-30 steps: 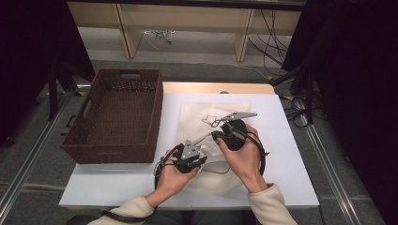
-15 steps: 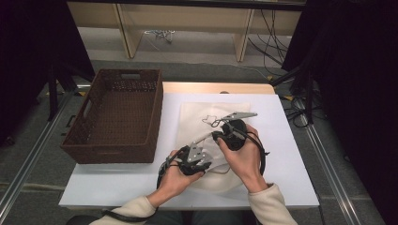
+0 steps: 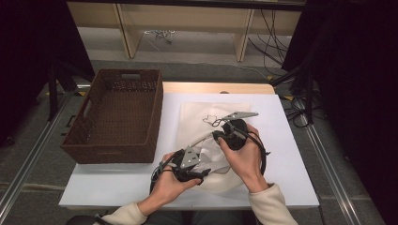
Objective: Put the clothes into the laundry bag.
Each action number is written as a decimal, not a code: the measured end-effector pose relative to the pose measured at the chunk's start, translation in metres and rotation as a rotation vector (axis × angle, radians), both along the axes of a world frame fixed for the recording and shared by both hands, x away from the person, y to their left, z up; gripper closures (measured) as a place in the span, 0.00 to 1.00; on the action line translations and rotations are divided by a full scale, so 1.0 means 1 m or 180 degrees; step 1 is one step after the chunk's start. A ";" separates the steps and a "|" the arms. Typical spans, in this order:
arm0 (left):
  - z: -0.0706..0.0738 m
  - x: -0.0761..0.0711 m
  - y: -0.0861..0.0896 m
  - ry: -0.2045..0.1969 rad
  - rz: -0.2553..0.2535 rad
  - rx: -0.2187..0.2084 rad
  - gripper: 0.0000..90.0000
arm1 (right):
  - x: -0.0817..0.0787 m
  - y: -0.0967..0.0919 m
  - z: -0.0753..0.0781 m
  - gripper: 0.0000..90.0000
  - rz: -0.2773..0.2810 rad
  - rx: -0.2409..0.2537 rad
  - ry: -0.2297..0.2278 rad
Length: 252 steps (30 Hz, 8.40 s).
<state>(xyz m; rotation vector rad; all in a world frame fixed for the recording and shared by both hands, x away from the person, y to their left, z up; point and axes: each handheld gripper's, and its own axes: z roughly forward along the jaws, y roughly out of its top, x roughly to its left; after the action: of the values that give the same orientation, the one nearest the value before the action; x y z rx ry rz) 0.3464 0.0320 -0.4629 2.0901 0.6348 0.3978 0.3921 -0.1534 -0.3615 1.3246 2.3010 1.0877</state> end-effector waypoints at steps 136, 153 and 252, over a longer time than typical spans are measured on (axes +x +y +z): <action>-0.026 0.035 -0.033 -0.0010 0.0233 0.0314 0.86 | 0.002 0.002 -0.004 0.98 0.0020 0.0019 -0.0028; -0.026 0.052 -0.043 -0.0096 0.0285 0.0287 0.85 | 0.004 -0.001 -0.005 0.98 -0.0020 -0.0007 0.0056; -0.002 -0.008 0.033 -0.0157 0.0237 -0.0156 0.67 | 0.008 -0.008 -0.008 0.71 -0.0073 0.0091 0.0210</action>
<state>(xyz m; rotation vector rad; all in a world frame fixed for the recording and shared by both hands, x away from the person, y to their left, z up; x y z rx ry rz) 0.3388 0.0646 -0.4650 2.0084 0.6881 0.4698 0.4006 -0.1616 -0.3696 1.4143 2.3192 1.0894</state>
